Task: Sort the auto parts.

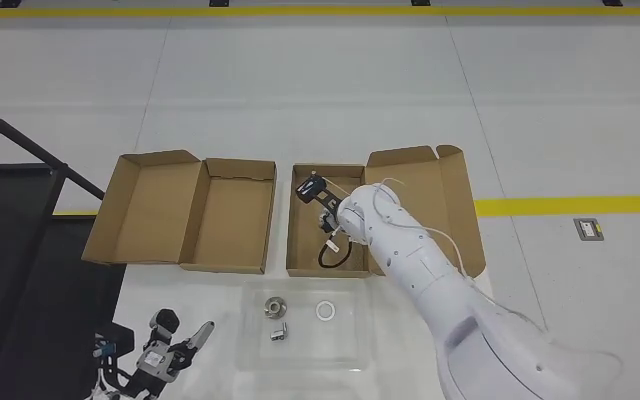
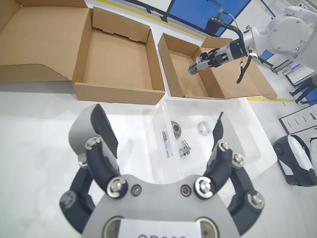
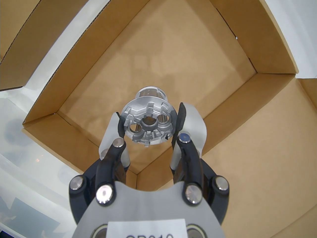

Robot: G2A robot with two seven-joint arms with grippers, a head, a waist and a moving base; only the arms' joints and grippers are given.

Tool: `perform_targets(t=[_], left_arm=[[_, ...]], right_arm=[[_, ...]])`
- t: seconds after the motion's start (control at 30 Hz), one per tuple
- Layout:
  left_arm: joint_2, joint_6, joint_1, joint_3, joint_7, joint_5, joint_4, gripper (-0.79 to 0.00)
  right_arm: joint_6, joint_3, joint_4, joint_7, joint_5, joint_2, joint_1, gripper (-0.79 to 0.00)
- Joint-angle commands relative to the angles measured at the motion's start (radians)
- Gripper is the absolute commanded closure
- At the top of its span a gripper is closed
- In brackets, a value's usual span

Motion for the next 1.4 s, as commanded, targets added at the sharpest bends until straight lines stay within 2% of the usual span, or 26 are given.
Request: perform_targets(t=[0.0, 0.23, 0.43, 0.67, 0.77, 0.87, 1.03, 1.13, 1.2, 1.37], left_arm=[[0.000, 0.003, -0.001, 0.002, 0.000, 0.003, 0.001, -0.785], [-0.002, 0.007, -0.006, 0.009, -0.003, 0.010, 0.005, -0.785], [-0.003, 0.009, -0.009, 0.012, -0.007, 0.011, 0.007, -0.785], [-0.003, 0.018, -0.015, -0.003, 0.007, 0.020, 0.011, -0.785], [-0.003, 0.025, -0.020, -0.018, 0.011, 0.003, 0.015, -0.785], [-0.003, 0.023, -0.023, -0.028, 0.006, -0.010, 0.016, -0.785], [-0.003, 0.018, -0.023, -0.033, -0.007, -0.019, 0.017, -0.785], [-0.003, 0.014, -0.024, -0.033, -0.012, -0.020, 0.018, -0.785], [-0.003, 0.014, -0.024, -0.033, -0.012, -0.020, 0.018, -0.785], [-0.003, 0.014, -0.024, -0.033, -0.012, -0.020, 0.018, -0.785]], right_arm=[[0.000, 0.000, -0.002, 0.000, 0.000, 0.001, 0.000, -0.785], [0.000, 0.000, -0.002, 0.000, 0.000, 0.001, 0.000, -0.785], [0.001, 0.014, -0.044, -0.060, -0.015, 0.017, -0.020, -0.785], [-0.018, 0.040, -0.216, -0.112, -0.069, 0.062, -0.058, -0.785], [-0.017, 0.073, -0.378, -0.113, -0.112, 0.105, -0.112, -0.785], [0.006, 0.134, -0.655, -0.042, -0.183, 0.168, -0.223, -0.785], [-0.012, 0.289, -1.339, 0.235, -0.361, 0.285, -0.565, -0.785], [-0.057, 0.353, -1.633, 0.334, -0.433, 0.326, -0.764, -0.785], [-0.080, 0.381, -1.756, 0.349, -0.459, 0.344, -0.869, -0.785], [-0.085, 0.384, -1.773, 0.351, -0.463, 0.346, -0.884, -0.785]])
